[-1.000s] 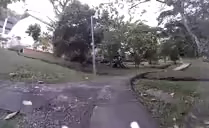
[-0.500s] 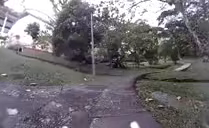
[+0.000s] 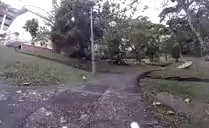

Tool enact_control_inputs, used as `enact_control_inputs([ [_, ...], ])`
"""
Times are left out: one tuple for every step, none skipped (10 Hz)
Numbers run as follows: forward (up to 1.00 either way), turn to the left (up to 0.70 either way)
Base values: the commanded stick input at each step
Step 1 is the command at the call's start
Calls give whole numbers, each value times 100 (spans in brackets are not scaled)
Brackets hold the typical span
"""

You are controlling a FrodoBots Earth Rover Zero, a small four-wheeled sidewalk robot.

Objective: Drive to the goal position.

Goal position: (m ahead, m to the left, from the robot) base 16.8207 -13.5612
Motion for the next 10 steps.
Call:
enact_control_inputs([
  [70, -14],
  [70, -14],
  [70, -14],
  [70, -14],
  [70, -14],
  [70, -14],
  [70, -14],
  [70, -14],
  [70, -14],
  [70, -14],
])
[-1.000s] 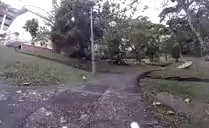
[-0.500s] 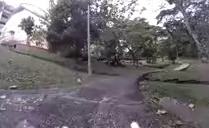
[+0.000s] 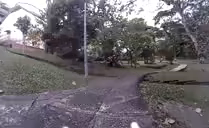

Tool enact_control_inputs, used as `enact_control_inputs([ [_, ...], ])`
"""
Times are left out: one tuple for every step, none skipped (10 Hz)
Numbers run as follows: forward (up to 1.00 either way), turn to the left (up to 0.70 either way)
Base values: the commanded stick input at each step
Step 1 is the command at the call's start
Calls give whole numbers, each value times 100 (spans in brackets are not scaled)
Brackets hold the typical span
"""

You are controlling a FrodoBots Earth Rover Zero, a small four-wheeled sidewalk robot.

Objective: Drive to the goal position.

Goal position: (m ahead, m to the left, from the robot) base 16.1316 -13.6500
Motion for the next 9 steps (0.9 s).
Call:
enact_control_inputs([
  [70, -14],
  [70, -14],
  [70, -14],
  [70, -14],
  [70, -14],
  [70, -12],
  [70, -7],
  [70, -3],
  [70, -1],
])
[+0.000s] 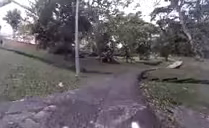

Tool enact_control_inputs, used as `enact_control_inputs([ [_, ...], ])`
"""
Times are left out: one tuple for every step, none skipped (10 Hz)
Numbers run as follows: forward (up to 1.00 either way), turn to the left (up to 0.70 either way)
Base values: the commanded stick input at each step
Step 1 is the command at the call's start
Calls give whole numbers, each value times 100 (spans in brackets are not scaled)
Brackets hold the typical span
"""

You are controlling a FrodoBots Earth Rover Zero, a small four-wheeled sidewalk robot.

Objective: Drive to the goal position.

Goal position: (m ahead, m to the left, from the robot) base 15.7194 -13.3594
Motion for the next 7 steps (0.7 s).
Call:
enact_control_inputs([
  [70, 0],
  [70, 0],
  [70, -3],
  [70, -14],
  [70, -14],
  [70, -14],
  [70, -14],
])
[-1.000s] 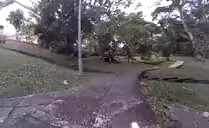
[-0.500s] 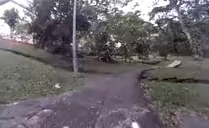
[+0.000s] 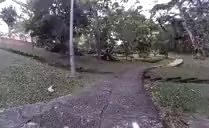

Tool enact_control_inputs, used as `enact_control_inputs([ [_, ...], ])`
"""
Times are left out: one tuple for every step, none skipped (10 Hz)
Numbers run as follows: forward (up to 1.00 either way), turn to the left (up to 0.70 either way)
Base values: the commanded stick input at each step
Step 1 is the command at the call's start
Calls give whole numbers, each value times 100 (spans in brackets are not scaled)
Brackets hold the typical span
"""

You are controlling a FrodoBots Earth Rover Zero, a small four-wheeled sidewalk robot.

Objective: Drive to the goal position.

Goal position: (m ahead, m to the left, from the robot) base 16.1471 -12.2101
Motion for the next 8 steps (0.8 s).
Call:
enact_control_inputs([
  [70, -14],
  [70, -14],
  [70, -14],
  [70, -14],
  [70, -14],
  [70, -14],
  [70, -14],
  [70, -14],
])
